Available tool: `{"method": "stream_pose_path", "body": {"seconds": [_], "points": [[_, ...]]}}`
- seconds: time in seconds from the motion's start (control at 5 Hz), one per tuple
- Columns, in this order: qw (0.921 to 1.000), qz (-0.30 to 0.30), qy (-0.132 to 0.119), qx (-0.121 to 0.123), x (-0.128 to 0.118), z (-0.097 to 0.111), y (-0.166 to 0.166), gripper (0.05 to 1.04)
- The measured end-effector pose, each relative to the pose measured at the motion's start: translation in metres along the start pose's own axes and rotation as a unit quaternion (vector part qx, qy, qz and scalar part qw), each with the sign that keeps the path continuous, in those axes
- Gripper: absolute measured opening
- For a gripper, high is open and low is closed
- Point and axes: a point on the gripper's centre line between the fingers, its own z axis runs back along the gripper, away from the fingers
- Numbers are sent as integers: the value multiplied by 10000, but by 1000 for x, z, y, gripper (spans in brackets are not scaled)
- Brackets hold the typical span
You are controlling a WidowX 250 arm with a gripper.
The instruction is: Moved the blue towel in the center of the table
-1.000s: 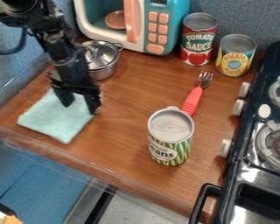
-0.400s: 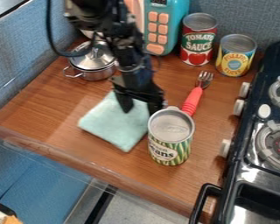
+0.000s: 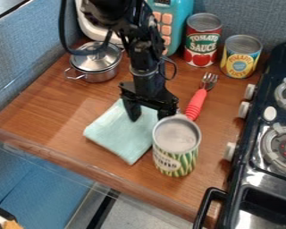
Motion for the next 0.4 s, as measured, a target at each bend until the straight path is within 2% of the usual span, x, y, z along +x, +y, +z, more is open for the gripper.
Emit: {"method": "stream_pose_path", "body": {"seconds": [0.2, 0.4], "points": [[9995, 57, -271, 125, 5, 33, 3, 1000], [9991, 51, -387, 163, 5, 51, 9, 1000]]}}
